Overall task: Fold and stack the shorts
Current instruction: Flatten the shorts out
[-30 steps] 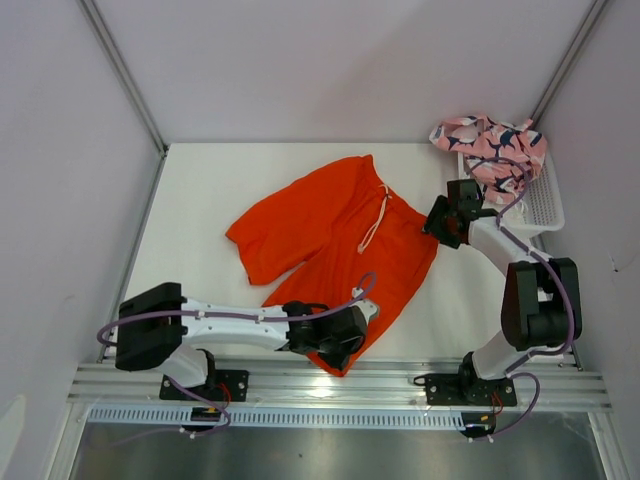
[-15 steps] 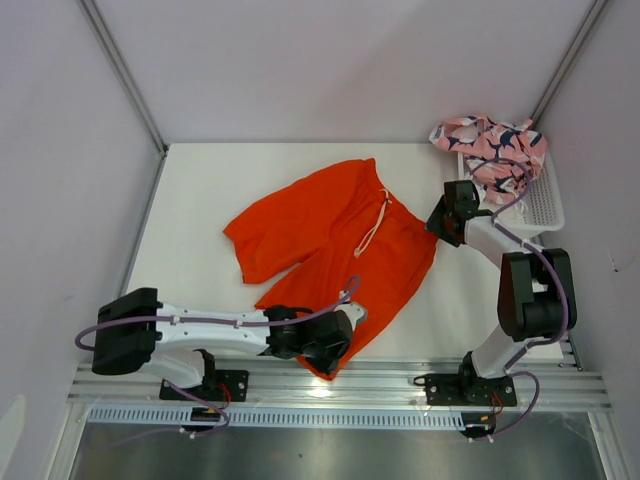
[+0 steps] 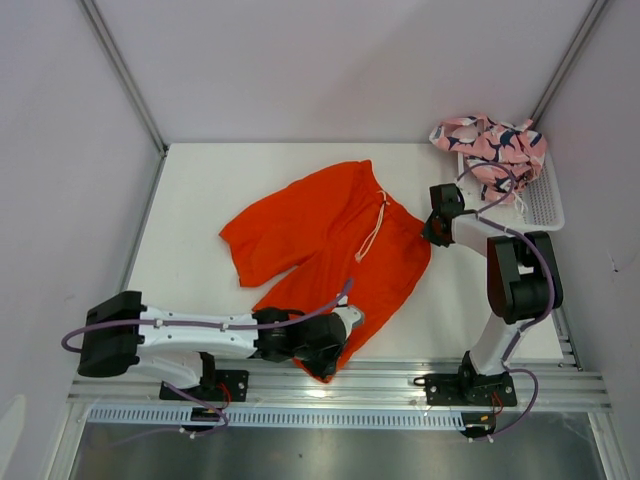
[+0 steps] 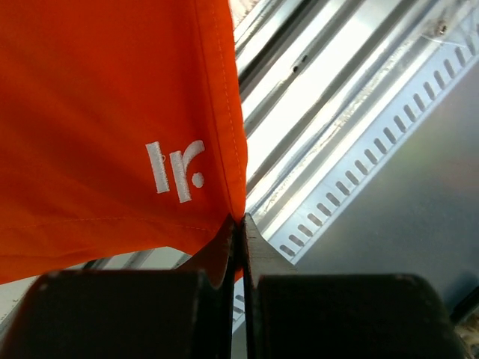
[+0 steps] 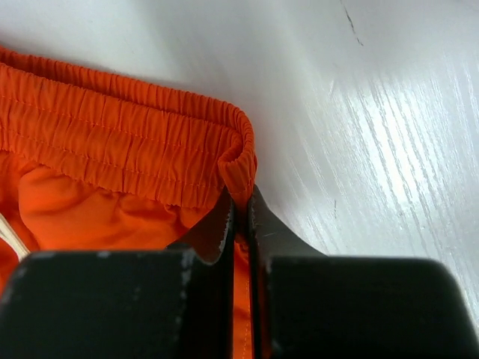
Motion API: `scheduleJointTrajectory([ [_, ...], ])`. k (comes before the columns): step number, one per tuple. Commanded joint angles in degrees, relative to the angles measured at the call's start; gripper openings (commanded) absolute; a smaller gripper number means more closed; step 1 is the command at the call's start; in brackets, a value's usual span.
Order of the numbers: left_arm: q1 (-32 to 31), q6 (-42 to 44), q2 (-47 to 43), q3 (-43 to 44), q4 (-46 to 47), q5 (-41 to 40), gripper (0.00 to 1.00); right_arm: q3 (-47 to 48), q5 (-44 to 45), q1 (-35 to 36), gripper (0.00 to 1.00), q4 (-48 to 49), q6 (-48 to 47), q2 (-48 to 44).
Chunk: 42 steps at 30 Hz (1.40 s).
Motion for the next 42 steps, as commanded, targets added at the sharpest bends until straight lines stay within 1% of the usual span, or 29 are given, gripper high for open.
scheduleJointTrajectory([
  [1, -1.82, 0.75, -2.82, 1.49, -1.24, 2.32, 0.00, 1.47, 2.19, -0.27, 0.00, -3.34, 0.41, -2.82],
  [3, -3.04, 0.84, -2.91, 3.41, -1.95, 2.32, 0.00, 1.30, 3.58, -0.27, 0.00, -5.98, -0.30, -7.46],
  [4, -3.57, 0.75, -2.56, 4.04, -3.26, 2.23, 0.00, 0.95, 4.03, -0.27, 0.00, -9.12, -0.73, -9.23],
  [6, -5.76, 0.93, -1.60, 7.90, -4.84, 1.62, 0.00, 0.77, 5.95, -0.71, 0.00, -12.48, -1.35, -14.40],
  [7, -6.82, 1.01, -0.11, 8.96, -6.07, 1.36, 0.00, 0.68, 6.49, -0.88, 0.00, -15.54, -2.05, -16.00],
  [8, -8.83, 1.01, 0.86, 12.45, -6.43, 1.18, 0.00, 0.68, 6.93, -1.58, 0.00, -17.14, -3.10, -17.49],
  [10, -10.95, 1.10, 4.10, 15.71, -6.00, 2.05, 0.00, 0.42, 7.55, -2.29, 0.00, -21.89, -4.16, -21.54],
  [12, -13.76, 1.19, 6.75, 19.50, -5.47, 4.41, 0.00, -0.19, 7.98, -2.73, 0.00, -25.74, -5.13, -25.48],
  [14, -16.48, 1.54, 10.18, 24.85, -4.33, 5.92, 0.00, -1.77, 8.51, -2.82, 0.00, -27.52, -5.22, -28.74],
  [16, -17.55, 1.63, 11.59, 27.15, -4.06, 7.76, 0.00, -3.09, 7.90, -3.17, 0.00, -28.23, -5.57, -33.75],
  [17, -17.64, 1.54, 11.51, 28.99, -3.02, 8.55, 0.00, -3.53, 7.46, -3.61, 0.00, -28.32, -5.57, -35.07],
  [19, -17.03, 1.19, 10.02, 29.35, -2.74, 8.56, 0.00, -3.01, 6.06, -4.57, 0.00, -28.58, -6.10, -37.10],
  [22, -12.65, 0.49, 4.05, 26.82, -2.83, 8.91, 0.00, 0.23, 5.09, -5.63, 0.00, -29.72, -6.63, -35.54],
  [23, -9.59, 0.31, 1.95, 25.24, -2.74, 8.74, 0.00, 1.29, 4.30, -5.89, 0.00, -29.98, -6.80, -34.74],
  [24, -7.90, 0.31, -2.16, 24.27, -3.18, 8.65, 0.00, 3.39, 3.95, -6.07, 0.00, -30.07, -6.89, -33.86],
  [25, -5.97, 0.31, -4.03, 23.30, -3.62, 8.47, 0.00, 4.45, 3.51, -6.33, 0.00, -29.99, -6.89, -33.07],
  [26, -1.86, 0.31, -5.97, 20.94, -4.32, 7.86, 0.00, 5.42, 2.29, -6.51, 0.00, -29.81, -6.63, -31.50],
  [28, 2.46, 0.66, -11.07, 19.09, -6.95, 7.77, 0.00, 8.49, 0.44, -6.69, 0.00, -28.50, -6.02, -29.82],
  [29, 6.58, 0.92, -12.56, 17.94, -7.48, 7.86, 0.00, 9.64, -0.53, -6.60, 0.00, -28.06, -5.66, -27.81],
  [31, 10.81, 2.33, -15.72, 16.97, -9.85, 7.94, 0.00, 13.49, -3.34, -6.60, 0.00, -26.91, -4.87, -25.43],
  [32, 14.93, 3.29, -16.44, 16.44, -10.56, 8.21, 0.00, 14.91, -4.48, -6.51, 0.00, -26.65, -4.00, -24.03],
  [34, 18.64, 4.26, -17.84, 15.65, -11.79, 9.52, 0.00, 19.02, -7.30, -6.25, 0.00, -25.95, -3.20, -19.81],
  [35, 22.49, 5.22, -18.20, 15.04, -11.88, 10.14, 0.00, 20.36, -7.92, -5.99, 0.00, -25.68, -2.24, -18.40],
  [37, 26.46, 6.02, -18.55, 13.63, -11.80, 12.51, 0.00, 22.82, -9.23, -5.72, 0.00, -24.63, -1.36, -14.36],
  [38, 30.57, 6.81, -18.73, 12.49, -11.27, 13.47, 0.00, 25.27, -9.41, -5.55, 0.00, -24.45, -1.01, -12.95],
  [40, 34.90, 7.78, -18.73, 10.56, -10.04, 16.71, 0.00, 28.18, -9.68, -5.11, 0.00, -23.84, -0.04, -8.65],
  [41, 39.18, 8.91, -18.38, 9.76, -9.34, 17.78, 0.00, 31.32, -9.59, -5.02, 0.00, -24.01, 0.40, -7.15],
  [42, 41.14, 9.53, -18.29, 9.32, -8.73, 18.83, 0.00, 32.75, -9.59, -4.58, 0.00, -23.84, 0.84, -4.27],
])
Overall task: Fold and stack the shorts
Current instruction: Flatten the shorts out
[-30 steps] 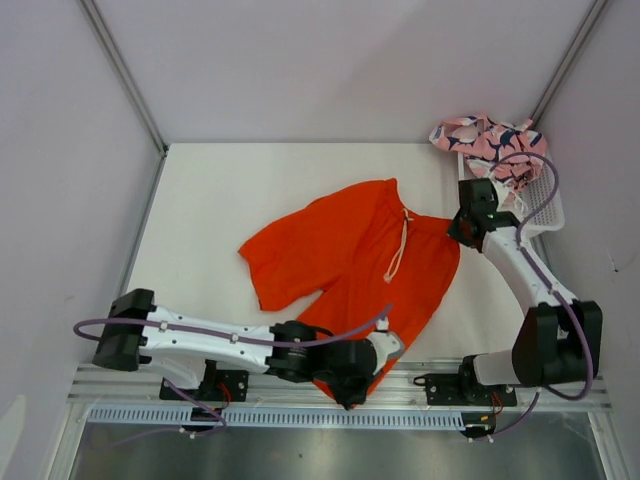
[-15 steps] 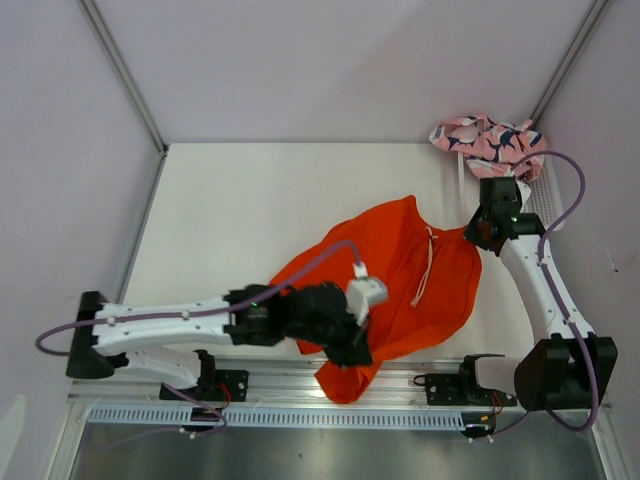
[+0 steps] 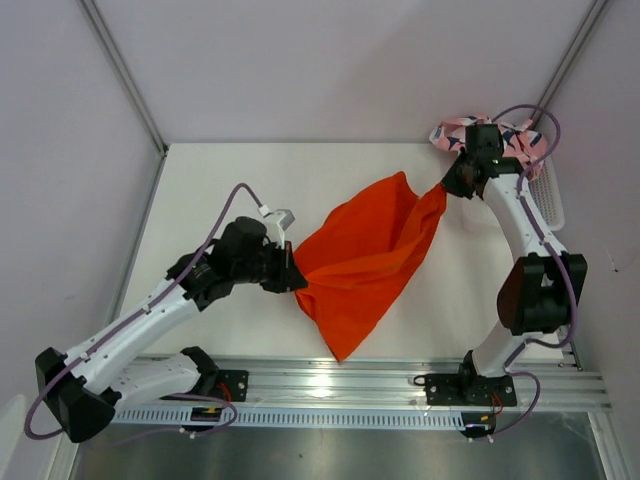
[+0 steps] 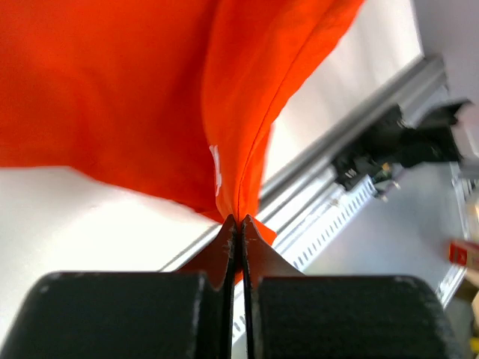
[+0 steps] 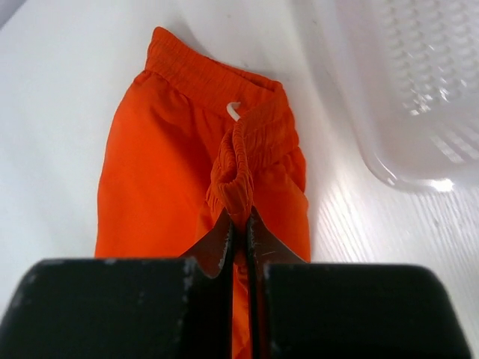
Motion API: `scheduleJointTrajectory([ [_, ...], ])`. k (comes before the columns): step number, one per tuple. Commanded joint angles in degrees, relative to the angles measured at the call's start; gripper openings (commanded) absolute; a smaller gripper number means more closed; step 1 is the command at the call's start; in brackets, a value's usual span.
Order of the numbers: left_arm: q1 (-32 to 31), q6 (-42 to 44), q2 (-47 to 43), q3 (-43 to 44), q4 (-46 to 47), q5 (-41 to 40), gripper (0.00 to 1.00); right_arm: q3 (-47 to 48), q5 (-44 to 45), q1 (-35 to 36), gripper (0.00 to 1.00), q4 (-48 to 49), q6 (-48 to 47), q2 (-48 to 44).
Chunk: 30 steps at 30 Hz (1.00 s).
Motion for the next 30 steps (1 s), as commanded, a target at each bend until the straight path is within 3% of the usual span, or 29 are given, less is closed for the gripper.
scheduleJointTrajectory([
  [1, 8.10, 4.25, 0.27, -2.07, 1.18, 6.90, 0.00, 7.86, -1.57, 0.93, 0.00, 3.11, 2.85, 5.85],
  [5, 15.58, 6.62, 1.23, -1.20, 2.06, 9.37, 0.00, 13.23, -1.83, 1.02, 0.00, 4.52, 4.17, 10.51],
  [10, 15.68, 7.42, 0.98, 1.35, 2.32, 12.18, 0.00, 13.07, -1.92, 1.02, 0.00, 7.42, 4.35, 10.09],
  [13, 15.59, 7.33, -1.12, 2.14, 1.54, 13.25, 0.00, 10.35, -3.68, 0.93, 0.00, 8.48, 3.91, 7.72],
  [17, 15.68, 9.17, -3.59, 5.92, -3.90, 7.10, 0.00, 5.43, -7.37, 1.63, 0.00, 7.86, 3.04, 3.16],
  [22, 15.50, 8.82, -7.02, 7.41, -3.56, 13.42, 0.00, -4.33, -9.21, 2.07, 0.00, 9.09, 2.77, -9.21],
  [24, 15.59, 10.31, -8.08, 10.92, -6.27, 11.50, 0.00, -4.78, -10.00, 2.07, 0.00, 8.83, 3.64, -12.05],
  [26, 15.59, 11.63, -7.29, 19.76, -9.09, 7.90, 0.00, -3.21, -10.53, 2.08, 0.00, 7.87, 4.78, -15.39],
  [30, 15.59, 12.86, -4.57, 33.49, -11.21, 8.84, 0.00, 0.92, -9.39, 2.16, 0.00, 6.81, 8.74, -22.85],
])
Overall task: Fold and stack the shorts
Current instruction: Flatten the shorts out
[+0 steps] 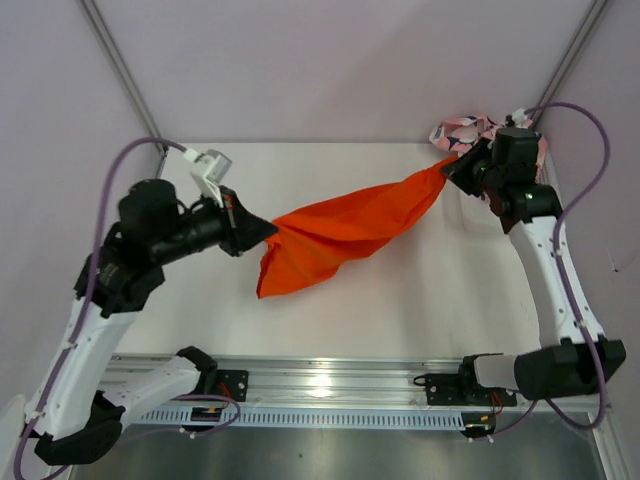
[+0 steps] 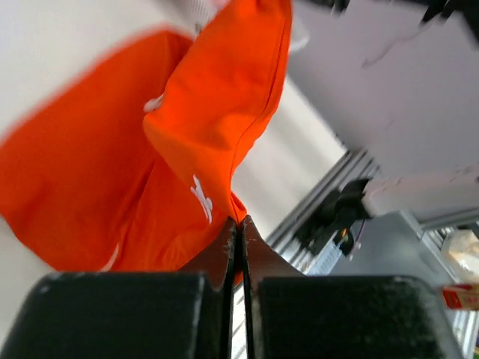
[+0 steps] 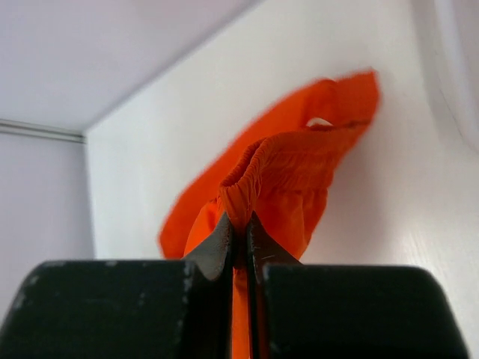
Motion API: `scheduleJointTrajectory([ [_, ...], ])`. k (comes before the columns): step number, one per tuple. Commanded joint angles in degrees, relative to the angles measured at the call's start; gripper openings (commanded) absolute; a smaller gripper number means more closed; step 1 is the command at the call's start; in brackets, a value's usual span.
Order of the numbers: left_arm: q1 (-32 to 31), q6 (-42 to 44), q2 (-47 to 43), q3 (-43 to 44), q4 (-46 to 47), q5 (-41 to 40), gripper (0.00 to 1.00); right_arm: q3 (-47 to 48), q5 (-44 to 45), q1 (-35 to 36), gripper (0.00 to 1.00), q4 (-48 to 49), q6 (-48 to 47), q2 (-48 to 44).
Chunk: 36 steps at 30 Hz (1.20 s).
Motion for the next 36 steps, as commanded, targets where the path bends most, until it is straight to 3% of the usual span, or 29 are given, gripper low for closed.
scheduleJointTrajectory([
  [1, 0.12, 3.03, 0.50, 11.40, -1.02, 0.91, 0.00, 5.41, 0.55, -0.18, 0.00, 0.67, 4.56, -9.35],
  [5, 0.12, 6.02, -0.72, 19.74, -1.81, 2.33, 0.00, 9.45, 3.01, -0.27, 0.00, -3.55, 7.30, -16.05],
  [12, 0.20, 7.08, -0.20, 33.09, -5.06, -2.06, 0.00, 13.94, 1.97, -0.35, 0.00, -5.84, 10.99, -21.77],
  [17, 0.20, 9.01, 7.78, 49.50, -9.37, -6.11, 0.00, 18.06, 0.29, -0.35, 0.00, -5.58, 11.69, -19.58],
  [20, 0.20, 9.62, 11.83, 54.45, -9.29, -7.95, 0.00, 18.08, -1.11, -0.35, 0.00, -3.39, 12.40, -16.86],
  [25, 2.13, 10.15, 19.57, 54.92, -6.57, -8.66, 0.00, 16.23, -3.66, -0.09, 0.00, 2.66, 14.50, -11.51],
  [27, 6.42, 9.46, 21.33, 55.18, -5.34, -4.65, 0.00, 16.23, -4.10, 0.09, 0.00, 4.78, 15.03, -9.39],
  [30, 23.87, 2.80, 26.94, 55.09, 1.05, 10.20, 0.00, 18.06, -4.98, 0.79, 0.00, 9.44, 16.09, -3.86],
  [32, 29.71, -0.81, 29.67, 55.27, 4.76, 16.01, 0.00, 20.43, -5.51, 1.49, 0.00, 12.60, 17.49, 1.48],
  [36, 43.59, -15.20, 35.39, 55.71, 18.98, 30.41, 0.00, 30.79, -8.48, 4.13, 0.00, 19.19, 19.42, 12.54],
])
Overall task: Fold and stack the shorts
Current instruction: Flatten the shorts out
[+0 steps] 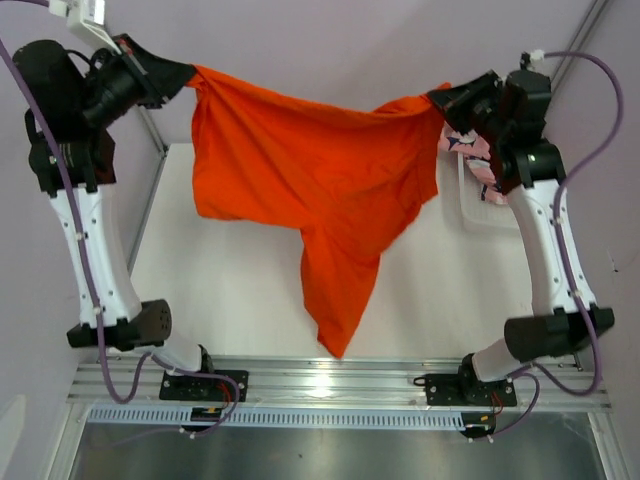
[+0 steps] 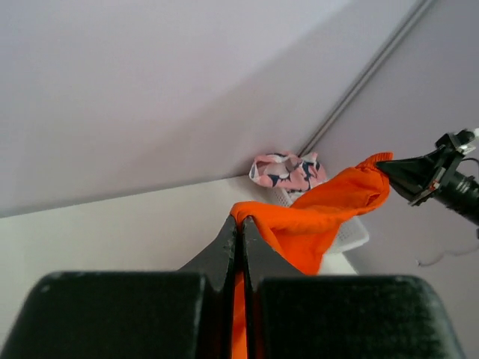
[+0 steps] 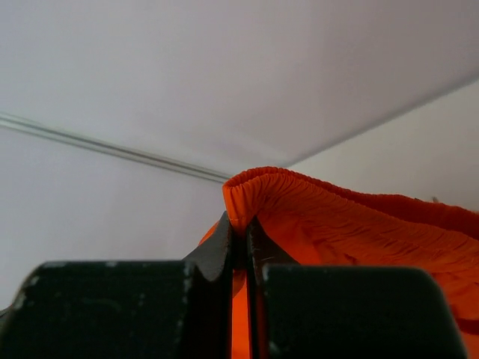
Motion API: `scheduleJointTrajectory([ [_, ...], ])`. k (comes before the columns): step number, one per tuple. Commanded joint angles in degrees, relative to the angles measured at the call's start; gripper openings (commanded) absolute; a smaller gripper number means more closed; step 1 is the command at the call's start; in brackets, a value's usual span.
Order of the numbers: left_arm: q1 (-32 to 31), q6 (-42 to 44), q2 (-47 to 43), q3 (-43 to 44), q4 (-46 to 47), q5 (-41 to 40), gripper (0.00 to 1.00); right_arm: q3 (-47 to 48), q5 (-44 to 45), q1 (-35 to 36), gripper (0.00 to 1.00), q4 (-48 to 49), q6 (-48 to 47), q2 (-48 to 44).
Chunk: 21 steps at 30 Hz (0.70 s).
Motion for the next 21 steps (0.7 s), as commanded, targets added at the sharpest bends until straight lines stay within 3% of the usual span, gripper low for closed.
scheduleJointTrajectory([
  [1, 9.91, -15.91, 0.97, 0.96, 18.17, 15.56, 0.00, 12.44, -5.41, 2.01, 0.00, 12.38, 3.60, 8.53],
  [5, 17.47, -30.77, 1.77, -3.95, 42.04, 21.02, 0.00, 34.37, -12.18, 1.22, 0.00, 16.69, 9.66, 21.72],
  [8, 18.98, -33.78, 1.68, -3.88, 46.15, 21.81, 0.00, 41.04, -17.26, -0.88, 0.00, 18.18, 14.76, 29.03],
  [11, 18.80, -33.69, 0.81, -5.36, 47.29, 22.60, 0.00, 31.32, -20.62, -3.79, 0.00, 29.06, 19.51, 25.89],
  [13, 18.72, -33.78, -1.47, -7.03, 49.31, 23.30, 0.00, 19.54, -21.07, -5.37, 0.00, 35.40, 21.19, 21.51],
  [18, 13.45, -29.40, -13.85, -25.47, 50.82, 22.35, 0.00, 3.09, -23.87, -7.30, 0.00, 31.57, 16.91, 15.69],
  [19, 12.05, -27.56, -16.31, -35.07, 49.85, 20.69, 0.00, 0.90, -24.49, -7.39, 0.00, 29.37, 15.32, 13.51],
  [20, 9.34, -23.19, -18.95, -38.56, 48.45, 19.45, 0.00, -2.26, -25.10, -7.48, 0.00, 27.96, 13.91, 12.18],
  [21, 7.66, -20.97, -21.67, -41.99, 46.61, 17.61, 0.00, -11.17, -25.55, -7.48, 0.00, 27.86, 12.94, 10.60],
])
